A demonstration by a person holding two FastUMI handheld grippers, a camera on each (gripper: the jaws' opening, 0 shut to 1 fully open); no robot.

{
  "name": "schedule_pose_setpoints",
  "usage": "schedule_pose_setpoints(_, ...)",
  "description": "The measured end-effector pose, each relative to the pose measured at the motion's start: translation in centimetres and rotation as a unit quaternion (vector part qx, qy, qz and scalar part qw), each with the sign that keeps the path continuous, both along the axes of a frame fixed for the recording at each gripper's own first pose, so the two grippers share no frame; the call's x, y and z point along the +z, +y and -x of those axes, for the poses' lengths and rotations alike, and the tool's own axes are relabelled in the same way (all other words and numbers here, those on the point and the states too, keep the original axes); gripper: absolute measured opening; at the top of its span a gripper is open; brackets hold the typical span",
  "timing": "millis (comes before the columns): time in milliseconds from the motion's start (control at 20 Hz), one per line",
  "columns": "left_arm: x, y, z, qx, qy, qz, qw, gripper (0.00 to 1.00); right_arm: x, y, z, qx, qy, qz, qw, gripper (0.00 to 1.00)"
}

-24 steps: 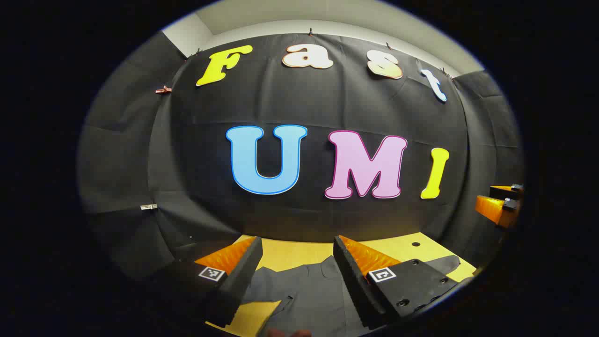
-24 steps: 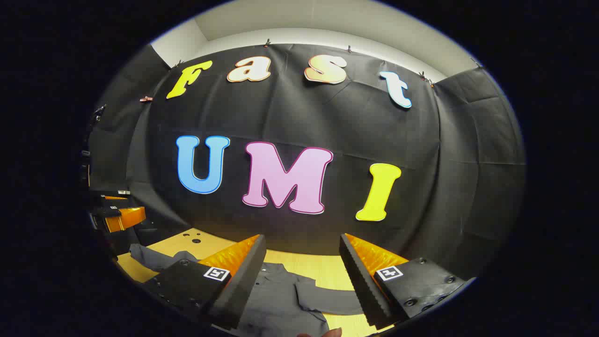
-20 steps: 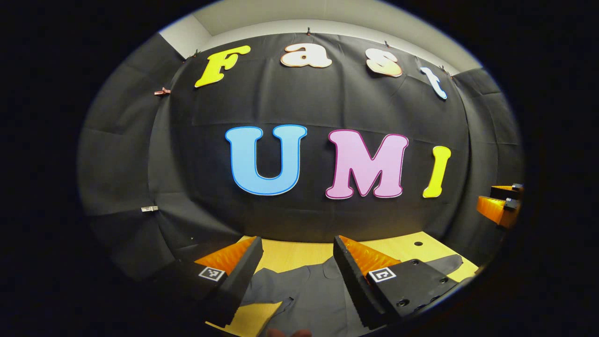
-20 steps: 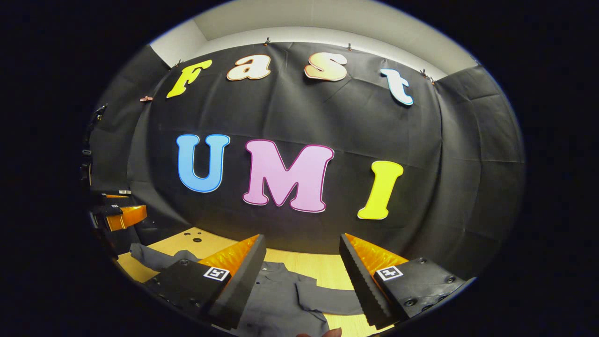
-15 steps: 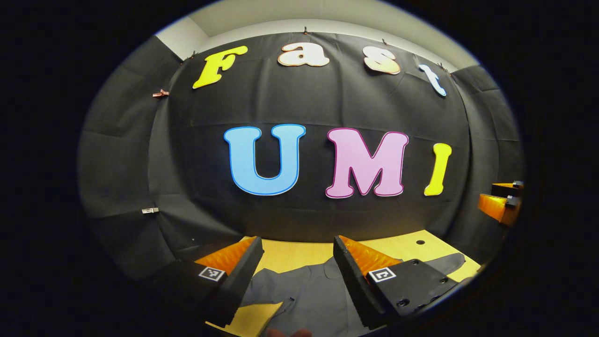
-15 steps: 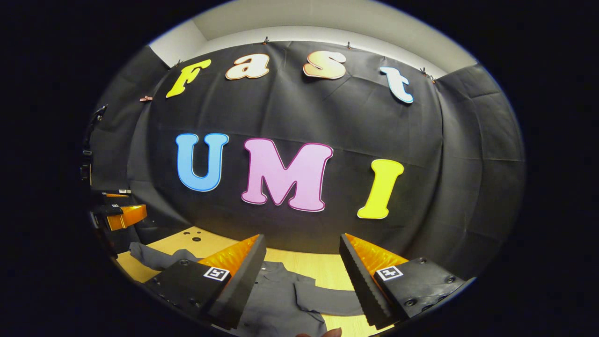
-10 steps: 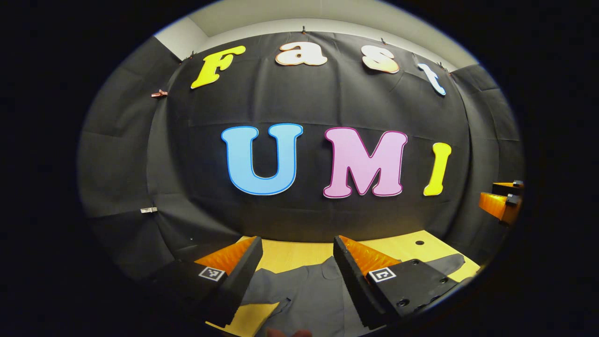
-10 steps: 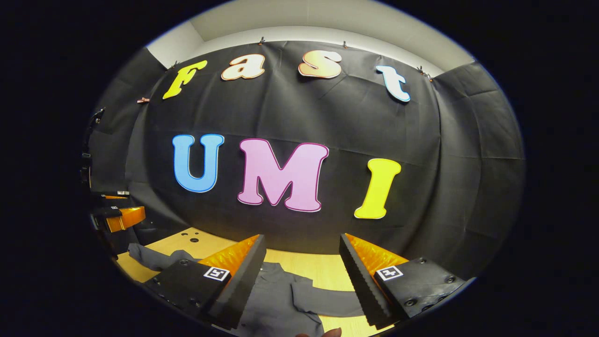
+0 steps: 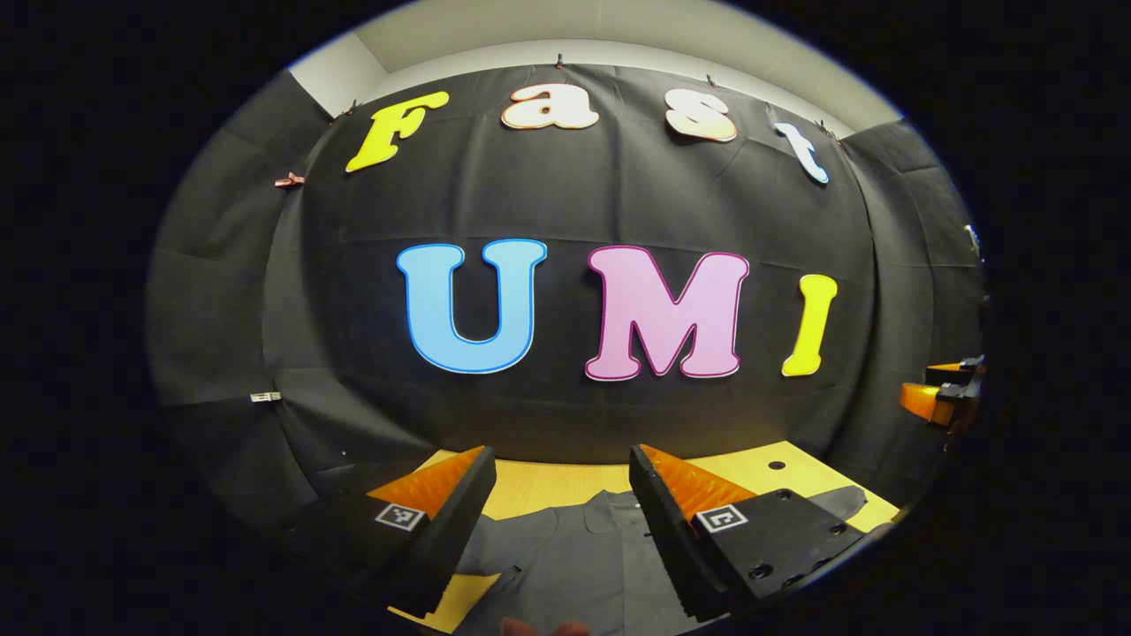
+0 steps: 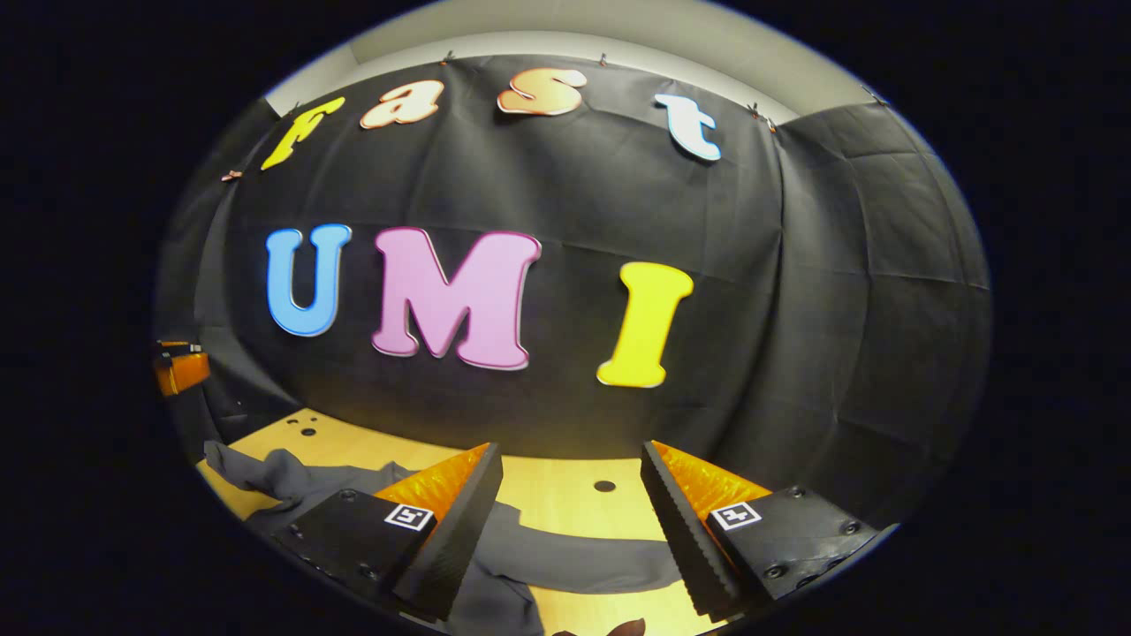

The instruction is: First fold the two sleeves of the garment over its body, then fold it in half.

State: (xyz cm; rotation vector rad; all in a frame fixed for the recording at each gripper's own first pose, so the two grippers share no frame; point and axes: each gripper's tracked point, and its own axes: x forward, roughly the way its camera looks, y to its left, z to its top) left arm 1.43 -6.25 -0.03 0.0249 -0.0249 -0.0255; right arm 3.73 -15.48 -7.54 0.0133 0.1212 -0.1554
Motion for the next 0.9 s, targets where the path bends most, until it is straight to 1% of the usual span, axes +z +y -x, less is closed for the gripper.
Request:
schedule_pose_setpoints(200,0.2,-1.8,0.0,-0.006,-0.007,-0.016,1.0,0.96,-5.9,-5.3,-1.5,-0.03,0.049,0.001,0.998,0.98)
schedule_pose_setpoints(350,-0.8,-3.7,-0.3,-0.012,0.002,-0.016,1.0,0.95,-11.4,-8.3,-2.8,-0.043,0.092,-0.015,0.995,0.98)
schedule_pose_setpoints(400,-1.4,-4.1,-0.4,-0.011,0.008,-0.013,1.0,0.92,-13.2,-9.2,-3.2,-0.046,0.105,-0.02,0.993,0.98)
schedule_pose_setpoints(450,-1.7,-4.6,-0.5,-0.01,0.014,-0.01,1.0,0.95,-14.8,-9.9,-3.5,-0.049,0.118,-0.023,0.992,0.98)
schedule_pose_setpoints(600,-2.6,-5.5,-1.1,-0.002,0.028,-0.01,1.0,0.95,-20.0,-11.4,-4.7,-0.057,0.159,-0.042,0.985,0.98)
schedule_pose_setpoints(800,-2.7,-5.6,-1.9,0.016,0.03,-0.023,0.999,0.95,-25.3,-14.0,-4.6,-0.066,0.202,-0.052,0.976,0.98)
schedule_pose_setpoints(900,-3.0,-5.6,-2.2,0.026,0.035,-0.024,0.999,0.96,-27.8,-14.6,-4.7,-0.067,0.224,-0.062,0.97,0.98)
